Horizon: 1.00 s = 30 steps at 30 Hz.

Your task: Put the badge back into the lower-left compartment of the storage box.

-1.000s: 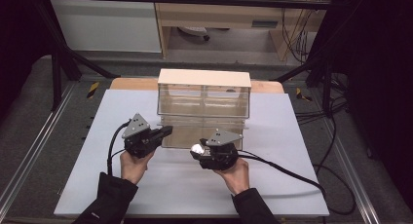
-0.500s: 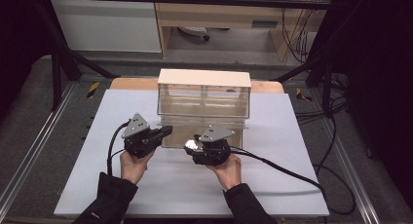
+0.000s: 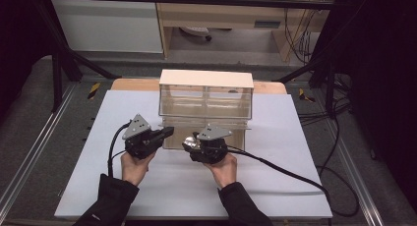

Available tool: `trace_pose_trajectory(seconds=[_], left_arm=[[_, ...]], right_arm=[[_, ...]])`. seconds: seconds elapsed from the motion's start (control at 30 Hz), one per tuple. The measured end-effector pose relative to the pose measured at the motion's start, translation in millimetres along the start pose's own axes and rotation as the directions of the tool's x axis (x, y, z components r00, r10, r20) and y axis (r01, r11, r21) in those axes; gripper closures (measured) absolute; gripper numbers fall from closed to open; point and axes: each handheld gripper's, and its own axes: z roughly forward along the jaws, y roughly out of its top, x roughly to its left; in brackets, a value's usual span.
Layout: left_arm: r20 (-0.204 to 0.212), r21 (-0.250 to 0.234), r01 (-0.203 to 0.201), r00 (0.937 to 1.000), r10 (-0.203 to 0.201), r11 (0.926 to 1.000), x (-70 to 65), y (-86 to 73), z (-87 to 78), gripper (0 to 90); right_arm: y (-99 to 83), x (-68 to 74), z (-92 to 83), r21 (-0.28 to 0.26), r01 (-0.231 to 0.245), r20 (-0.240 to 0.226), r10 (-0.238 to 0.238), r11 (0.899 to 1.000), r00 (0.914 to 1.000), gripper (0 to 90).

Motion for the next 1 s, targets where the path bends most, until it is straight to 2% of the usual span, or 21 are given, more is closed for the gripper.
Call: trace_pose_trajectory(seconds=[0.43,1.0], left_arm=[[-0.004,-0.001,-0.003,1.0000,0.003,1.0000,-0.1,0.1,-0.2,89.5],[-0.002,-0.001,-0.003,1.0000,0.003,1.0000,-0.2,-0.1,-0.1,89.5]], right_arm=[[-3.4,-2.8,11.1,-0.027,-0.023,0.028,0.023,0.999,0.9993,46.8],[-9.5,-4.0,19.4,0.015,-0.029,0.065,0.028,0.999,0.9975,44.0]])
